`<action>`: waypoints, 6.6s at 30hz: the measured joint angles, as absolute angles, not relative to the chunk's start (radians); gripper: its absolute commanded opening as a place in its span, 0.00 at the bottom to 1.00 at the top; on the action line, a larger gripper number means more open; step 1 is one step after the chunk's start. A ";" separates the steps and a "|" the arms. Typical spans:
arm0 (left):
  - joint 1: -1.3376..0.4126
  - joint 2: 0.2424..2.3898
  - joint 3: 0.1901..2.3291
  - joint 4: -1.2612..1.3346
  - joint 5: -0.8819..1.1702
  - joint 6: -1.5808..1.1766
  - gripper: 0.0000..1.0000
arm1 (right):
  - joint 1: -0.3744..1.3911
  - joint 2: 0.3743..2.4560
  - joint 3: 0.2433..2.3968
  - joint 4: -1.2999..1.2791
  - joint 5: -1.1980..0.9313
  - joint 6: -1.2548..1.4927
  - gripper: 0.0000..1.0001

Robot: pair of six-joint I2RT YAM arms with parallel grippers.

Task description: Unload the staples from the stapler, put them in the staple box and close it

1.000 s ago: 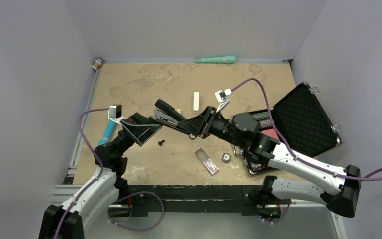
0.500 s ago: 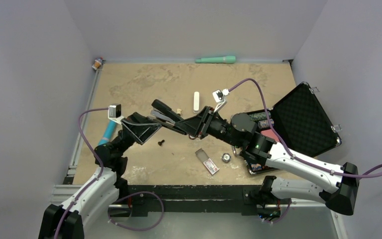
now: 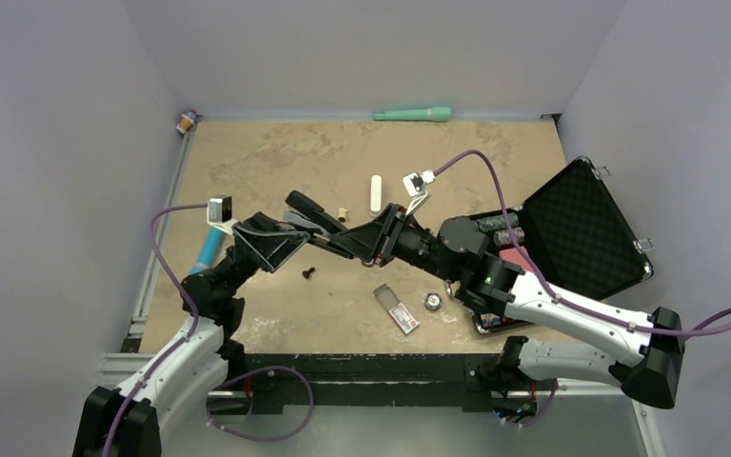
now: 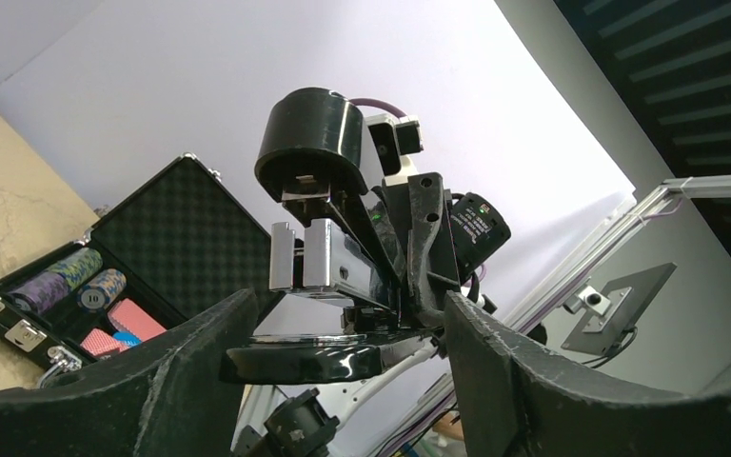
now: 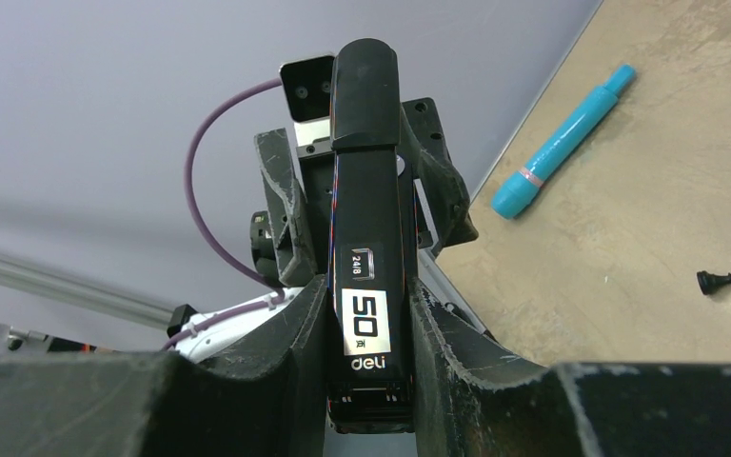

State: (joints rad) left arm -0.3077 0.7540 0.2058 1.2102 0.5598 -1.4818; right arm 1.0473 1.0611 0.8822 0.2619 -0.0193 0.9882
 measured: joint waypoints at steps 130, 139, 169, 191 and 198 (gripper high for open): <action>-0.308 0.359 0.852 -0.363 0.625 -0.855 0.98 | 1.139 1.222 0.793 0.793 -0.304 0.896 0.00; -0.308 0.362 0.811 -0.245 0.752 -0.875 0.87 | 1.139 1.225 0.793 0.777 -0.305 0.897 0.00; -0.308 0.406 0.789 -0.203 0.781 -0.870 0.66 | 1.140 1.277 0.838 0.786 -0.334 0.901 0.00; -0.306 0.390 0.779 -0.305 0.742 -0.808 0.00 | 1.145 1.283 0.841 0.744 -0.298 0.905 0.77; -0.305 0.387 0.782 -0.377 0.702 -0.766 0.00 | 1.149 1.255 0.838 0.666 -0.231 0.905 0.79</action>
State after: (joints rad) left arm -0.3050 0.3870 0.7818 -0.3767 0.7021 -0.7662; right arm 1.1488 1.2549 0.8375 0.6659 -0.2310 0.9051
